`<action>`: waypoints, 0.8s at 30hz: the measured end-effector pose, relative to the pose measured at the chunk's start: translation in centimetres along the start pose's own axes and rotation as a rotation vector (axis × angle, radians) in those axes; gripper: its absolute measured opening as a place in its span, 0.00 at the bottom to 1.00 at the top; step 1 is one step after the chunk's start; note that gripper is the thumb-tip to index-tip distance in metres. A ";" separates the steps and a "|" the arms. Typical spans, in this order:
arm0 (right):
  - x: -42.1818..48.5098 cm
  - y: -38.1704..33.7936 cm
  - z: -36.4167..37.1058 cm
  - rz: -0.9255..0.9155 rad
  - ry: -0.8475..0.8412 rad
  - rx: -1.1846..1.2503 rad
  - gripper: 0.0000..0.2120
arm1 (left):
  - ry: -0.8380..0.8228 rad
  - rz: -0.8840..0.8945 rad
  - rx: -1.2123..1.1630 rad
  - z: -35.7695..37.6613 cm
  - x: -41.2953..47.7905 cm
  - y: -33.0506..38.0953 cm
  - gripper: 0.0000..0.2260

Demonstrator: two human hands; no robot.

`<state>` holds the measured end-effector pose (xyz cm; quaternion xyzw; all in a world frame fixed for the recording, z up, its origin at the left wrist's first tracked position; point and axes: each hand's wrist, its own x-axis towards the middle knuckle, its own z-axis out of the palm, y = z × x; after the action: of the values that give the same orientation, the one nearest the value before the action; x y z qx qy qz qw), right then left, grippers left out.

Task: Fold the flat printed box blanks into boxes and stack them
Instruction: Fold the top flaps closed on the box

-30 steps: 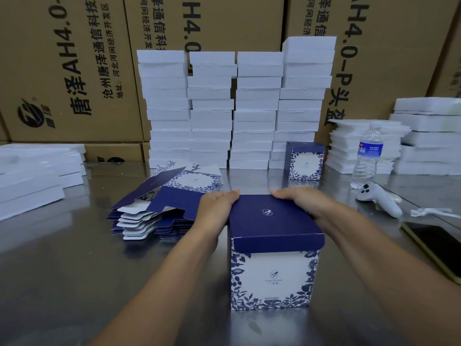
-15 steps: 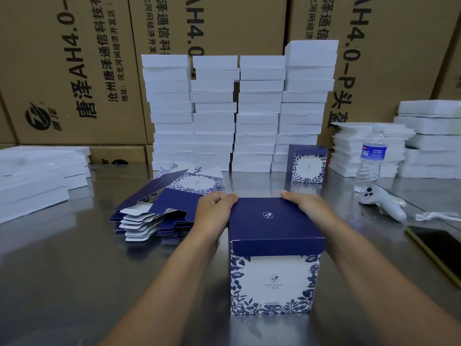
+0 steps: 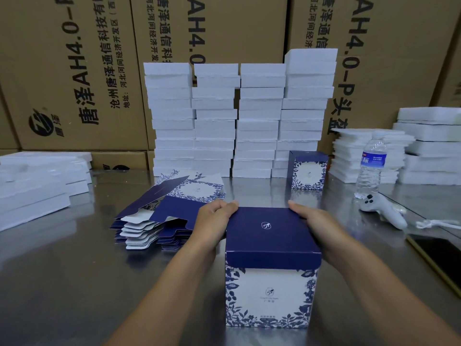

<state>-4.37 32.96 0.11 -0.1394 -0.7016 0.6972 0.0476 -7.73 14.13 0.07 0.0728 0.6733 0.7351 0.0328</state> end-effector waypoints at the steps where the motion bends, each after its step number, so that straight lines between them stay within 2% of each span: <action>1: 0.0 -0.1 0.0 -0.002 0.000 -0.008 0.16 | -0.005 -0.003 -0.003 0.0 0.0 0.1 0.16; 3: 0.0 -0.4 0.1 -0.044 0.011 -0.056 0.15 | -0.009 -0.008 0.002 0.0 0.0 0.1 0.17; 7: -2.3 -1.0 -0.1 -0.330 -0.010 -0.131 0.05 | -0.011 -0.015 0.003 -0.1 0.1 0.1 0.15; 12: -7.4 -0.3 -0.7 -0.664 -0.175 -0.282 0.12 | -0.014 -0.034 0.000 -0.2 0.3 0.1 0.15; 14: -8.5 0.4 -0.1 -0.729 -0.157 -0.389 0.13 | 0.001 -0.050 -0.022 0.0 0.0 0.2 0.12; 16: -8.5 1.0 0.6 -0.804 -0.069 -0.512 0.13 | 0.057 -0.026 -0.083 0.2 -0.6 0.1 0.09; 18: -8.0 1.5 0.9 -0.862 -0.001 -0.559 0.11 | 0.157 0.092 -0.119 0.4 -1.6 -0.2 0.05; 20: -7.4 1.8 1.0 -0.915 0.046 -0.544 0.10 | 0.206 0.292 -0.016 0.3 -2.9 -0.6 0.03; 22: -6.5 2.1 1.1 -0.971 0.093 -0.542 0.08 | 0.116 0.483 0.098 0.1 -4.3 -0.8 0.04; 24: -5.6 2.4 1.2 -1.013 0.134 -0.539 0.07 | -0.017 0.634 0.315 -0.2 -5.1 -0.9 0.07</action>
<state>0.94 30.31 -1.57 0.1629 -0.8291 0.3734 0.3828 -2.77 13.22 -1.20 0.2887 0.7219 0.5952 -0.2031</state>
